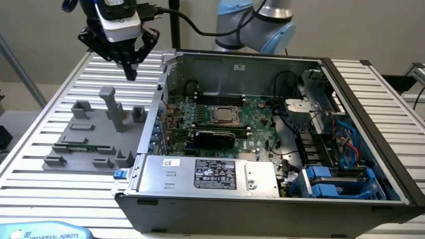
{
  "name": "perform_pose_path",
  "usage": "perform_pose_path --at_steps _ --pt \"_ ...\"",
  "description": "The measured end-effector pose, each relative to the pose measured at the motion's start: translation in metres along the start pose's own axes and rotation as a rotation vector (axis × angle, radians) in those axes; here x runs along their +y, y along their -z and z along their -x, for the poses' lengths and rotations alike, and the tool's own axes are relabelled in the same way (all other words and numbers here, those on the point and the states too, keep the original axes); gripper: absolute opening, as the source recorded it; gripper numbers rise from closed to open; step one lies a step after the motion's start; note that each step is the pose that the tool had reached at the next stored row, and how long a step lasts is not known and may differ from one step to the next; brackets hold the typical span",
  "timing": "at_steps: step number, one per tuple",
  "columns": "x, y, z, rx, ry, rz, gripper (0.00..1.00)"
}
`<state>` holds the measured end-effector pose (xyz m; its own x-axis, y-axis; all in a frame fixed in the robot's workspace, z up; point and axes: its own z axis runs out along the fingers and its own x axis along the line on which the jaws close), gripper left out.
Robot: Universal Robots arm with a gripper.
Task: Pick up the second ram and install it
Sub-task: 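Reach for the second ram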
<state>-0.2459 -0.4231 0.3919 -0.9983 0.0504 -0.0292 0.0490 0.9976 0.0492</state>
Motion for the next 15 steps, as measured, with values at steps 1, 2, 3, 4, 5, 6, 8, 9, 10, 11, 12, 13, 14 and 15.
perform_pose_path --at_steps 1,2,3,4,5,6,8,9,10,11,12,13,14,15 --pt "-0.0003 0.0000 -0.004 0.0000 0.000 0.0000 0.11" --pt "-0.0006 -0.0002 -0.009 0.0000 0.000 -0.0001 0.11" --pt "-0.0009 -0.0004 -0.013 0.0000 0.000 0.0000 0.11" --pt "-0.0012 -0.0006 -0.018 0.0000 0.000 0.0001 0.11" --pt "-0.0014 -0.0009 -0.023 0.0000 0.000 0.0000 0.11" --pt "-0.0016 -0.0011 -0.027 0.0000 0.000 0.0000 0.11" --pt "-0.0021 -0.0016 -0.036 0.0000 0.000 0.0000 0.11" --pt "-0.0024 -0.0020 -0.041 0.0000 0.000 0.0000 0.11" --pt "-0.0026 -0.0023 -0.045 0.0000 0.000 0.0000 0.11" --pt "-0.0029 -0.0027 -0.050 0.0000 0.000 0.0000 0.11" --pt "-0.0031 -0.0031 -0.054 0.0000 0.000 0.0000 0.11" --pt "-0.0034 -0.0035 -0.059 0.0000 0.000 0.0000 0.11" --pt "-0.0036 -0.0040 -0.064 -0.0001 0.000 0.0001 0.11" --pt "-0.0039 -0.0044 -0.068 0.0000 0.000 0.0000 0.11"
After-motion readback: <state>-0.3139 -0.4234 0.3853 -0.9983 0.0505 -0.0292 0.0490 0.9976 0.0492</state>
